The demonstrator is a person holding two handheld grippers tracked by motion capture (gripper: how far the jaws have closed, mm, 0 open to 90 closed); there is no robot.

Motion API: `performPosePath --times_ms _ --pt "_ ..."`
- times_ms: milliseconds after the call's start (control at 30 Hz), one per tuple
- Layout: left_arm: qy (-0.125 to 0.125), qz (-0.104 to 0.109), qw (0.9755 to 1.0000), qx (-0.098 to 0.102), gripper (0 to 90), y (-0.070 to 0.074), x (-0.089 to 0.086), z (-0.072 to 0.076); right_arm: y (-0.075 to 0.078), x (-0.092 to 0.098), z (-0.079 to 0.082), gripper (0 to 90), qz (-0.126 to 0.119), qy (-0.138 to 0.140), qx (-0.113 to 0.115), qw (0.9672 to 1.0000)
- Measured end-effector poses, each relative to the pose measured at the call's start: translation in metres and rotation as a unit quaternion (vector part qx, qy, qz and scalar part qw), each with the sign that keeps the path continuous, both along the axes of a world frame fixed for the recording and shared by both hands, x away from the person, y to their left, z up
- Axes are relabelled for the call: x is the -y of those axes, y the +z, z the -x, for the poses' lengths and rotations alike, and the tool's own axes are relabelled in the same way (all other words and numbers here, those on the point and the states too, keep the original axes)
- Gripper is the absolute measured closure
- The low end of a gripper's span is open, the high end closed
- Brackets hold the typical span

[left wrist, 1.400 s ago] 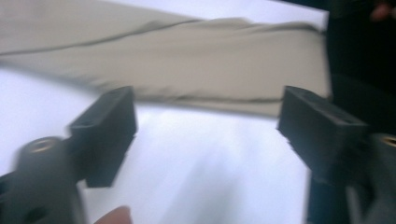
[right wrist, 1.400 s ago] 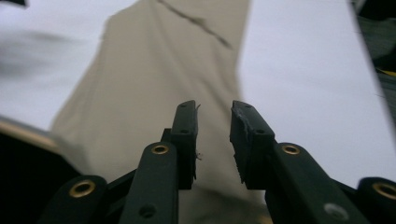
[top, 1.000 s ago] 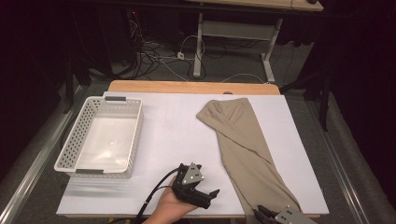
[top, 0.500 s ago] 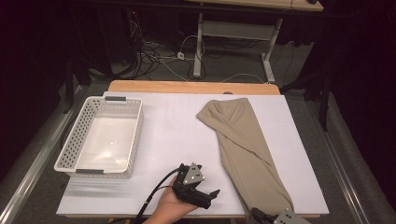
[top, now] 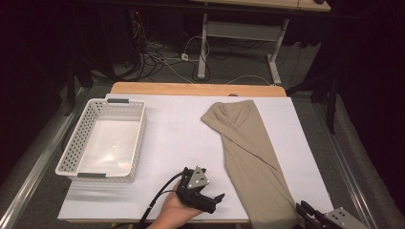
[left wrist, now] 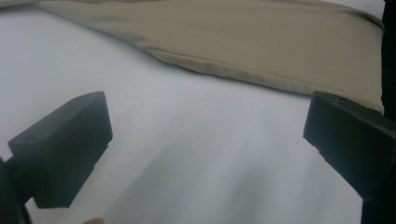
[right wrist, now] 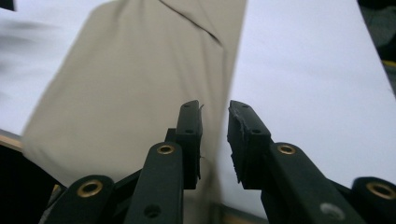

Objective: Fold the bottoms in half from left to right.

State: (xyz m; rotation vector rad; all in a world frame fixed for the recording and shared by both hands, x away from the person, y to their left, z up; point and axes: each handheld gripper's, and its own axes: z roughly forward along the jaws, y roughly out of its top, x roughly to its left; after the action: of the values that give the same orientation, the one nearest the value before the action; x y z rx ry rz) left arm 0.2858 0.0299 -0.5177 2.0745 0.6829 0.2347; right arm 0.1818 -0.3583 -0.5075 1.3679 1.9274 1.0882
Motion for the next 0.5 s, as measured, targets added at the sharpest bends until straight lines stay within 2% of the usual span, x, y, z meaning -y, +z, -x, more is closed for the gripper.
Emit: performPosePath --times_ms 167,200,233,267,333,400,500 --pt "-0.003 -0.001 1.0000 -0.002 0.4 0.000 0.001 0.000 -0.009 -0.002 -0.002 74.7 0.008 0.015 -0.024 0.9996" --pt "-0.004 -0.002 1.0000 -0.004 0.4 0.000 0.000 -0.001 -0.011 -0.003 -0.003 77.8 0.013 0.015 -0.031 0.9993" --pt "-0.005 -0.002 1.0000 -0.005 0.4 0.000 0.000 -0.001 -0.013 -0.004 -0.004 85.4 0.021 0.016 -0.038 0.9989" --pt "-0.006 -0.001 1.0000 -0.006 0.4 0.000 0.000 -0.002 -0.014 -0.004 -0.004 88.6 0.029 0.015 -0.037 0.9988" --pt "-0.006 -0.001 1.0000 -0.006 0.4 0.000 0.000 -0.002 -0.010 0.000 -0.003 89.1 0.014 0.016 -0.031 0.9993" --pt "-0.006 0.001 1.0000 -0.001 0.4 0.000 0.000 0.000 -0.008 0.002 -0.001 89.3 0.014 0.013 -0.027 0.9994" --pt "-0.005 0.007 1.0000 0.005 0.4 0.000 -0.002 0.001 -0.010 0.007 -0.003 85.6 0.012 0.004 -0.028 0.9995"
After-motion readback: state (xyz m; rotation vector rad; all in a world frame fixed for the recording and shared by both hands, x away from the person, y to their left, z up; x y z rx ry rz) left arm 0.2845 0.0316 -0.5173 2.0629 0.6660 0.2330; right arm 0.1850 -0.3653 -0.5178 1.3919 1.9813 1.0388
